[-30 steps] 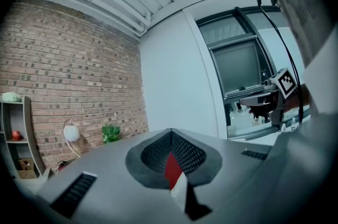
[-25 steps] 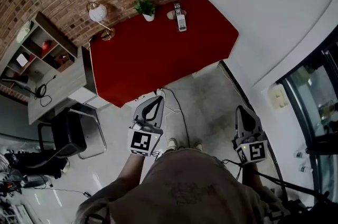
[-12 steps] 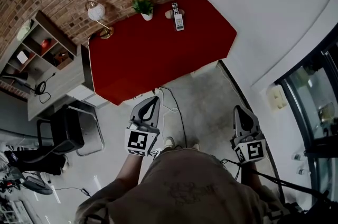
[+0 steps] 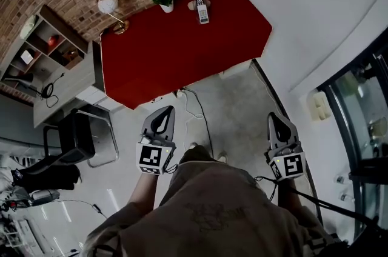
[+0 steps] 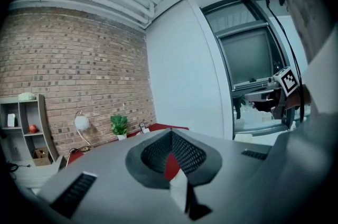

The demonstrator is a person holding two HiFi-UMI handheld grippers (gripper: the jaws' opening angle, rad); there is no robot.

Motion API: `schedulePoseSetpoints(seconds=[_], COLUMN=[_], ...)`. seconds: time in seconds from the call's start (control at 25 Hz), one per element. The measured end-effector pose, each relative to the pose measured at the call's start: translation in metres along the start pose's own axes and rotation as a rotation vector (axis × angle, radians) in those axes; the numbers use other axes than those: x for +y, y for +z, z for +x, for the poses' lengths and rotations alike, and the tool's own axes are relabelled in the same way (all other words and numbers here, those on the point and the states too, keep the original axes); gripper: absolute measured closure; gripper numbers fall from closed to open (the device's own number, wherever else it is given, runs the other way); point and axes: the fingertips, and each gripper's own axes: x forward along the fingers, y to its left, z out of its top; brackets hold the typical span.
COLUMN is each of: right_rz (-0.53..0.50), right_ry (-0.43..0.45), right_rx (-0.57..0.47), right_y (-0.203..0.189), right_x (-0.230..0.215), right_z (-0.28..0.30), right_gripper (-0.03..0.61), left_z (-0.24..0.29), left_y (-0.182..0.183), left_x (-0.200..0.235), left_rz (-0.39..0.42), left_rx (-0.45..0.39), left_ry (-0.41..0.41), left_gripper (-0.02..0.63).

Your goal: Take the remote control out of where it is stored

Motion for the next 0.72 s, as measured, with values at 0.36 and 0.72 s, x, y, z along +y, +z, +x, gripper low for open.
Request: schedulePoseSetpoints(seconds=[0.36,0.72], right_rz=[0.018,-0.016], right_ry=[0.033,0.025], right_rx=[-0.022,-0.022], right_y=[-0.011,-0.011], right_x=[-0.019,-0.033], right_z=[0.027,0.081], right_gripper=[0.566,0.566], left_z=[0.019,0.074], left_y=[-0.007,-0.021], left_x=[0.001,0.036], left_rz=[0.084,0.036], left_rx=[0.037,0.017], left_ry=[0.019,0.018], left_gripper=[0.604,0.603])
